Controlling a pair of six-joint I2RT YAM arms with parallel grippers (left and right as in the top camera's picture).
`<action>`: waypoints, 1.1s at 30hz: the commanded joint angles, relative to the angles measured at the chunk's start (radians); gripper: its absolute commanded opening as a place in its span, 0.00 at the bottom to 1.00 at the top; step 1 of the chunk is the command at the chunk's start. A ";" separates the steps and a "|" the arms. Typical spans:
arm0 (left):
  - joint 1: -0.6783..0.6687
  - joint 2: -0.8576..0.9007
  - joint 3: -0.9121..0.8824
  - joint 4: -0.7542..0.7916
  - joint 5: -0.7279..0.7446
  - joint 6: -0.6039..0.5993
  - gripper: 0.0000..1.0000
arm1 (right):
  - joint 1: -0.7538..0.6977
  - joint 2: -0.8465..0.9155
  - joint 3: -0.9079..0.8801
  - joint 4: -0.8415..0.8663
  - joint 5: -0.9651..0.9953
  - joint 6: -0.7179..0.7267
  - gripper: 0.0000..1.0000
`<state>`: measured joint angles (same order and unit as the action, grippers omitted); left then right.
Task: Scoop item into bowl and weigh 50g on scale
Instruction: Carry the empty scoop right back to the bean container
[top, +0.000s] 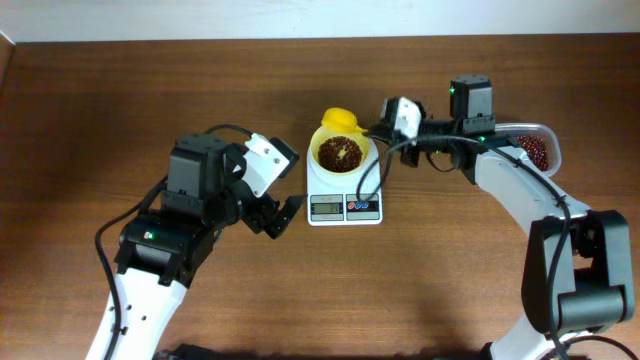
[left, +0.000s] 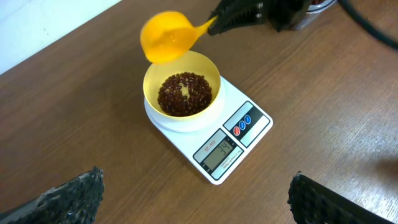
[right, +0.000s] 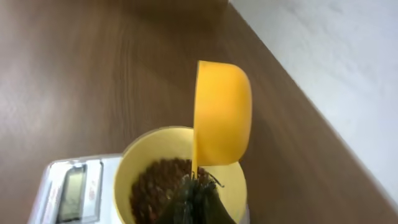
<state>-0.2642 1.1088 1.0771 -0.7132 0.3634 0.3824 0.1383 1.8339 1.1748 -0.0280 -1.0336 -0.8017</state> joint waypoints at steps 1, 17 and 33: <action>0.003 -0.004 -0.003 0.001 0.014 0.016 0.99 | 0.006 0.003 0.002 0.087 -0.039 0.547 0.04; 0.003 -0.004 -0.003 0.001 0.014 0.016 0.99 | -0.183 -0.124 0.004 0.169 0.216 1.428 0.04; 0.003 -0.004 -0.003 0.001 0.014 0.016 0.99 | -0.344 -0.253 0.008 -0.316 0.889 0.827 0.04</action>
<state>-0.2642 1.1088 1.0767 -0.7139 0.3641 0.3828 -0.2005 1.6093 1.1801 -0.3408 -0.2768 0.1287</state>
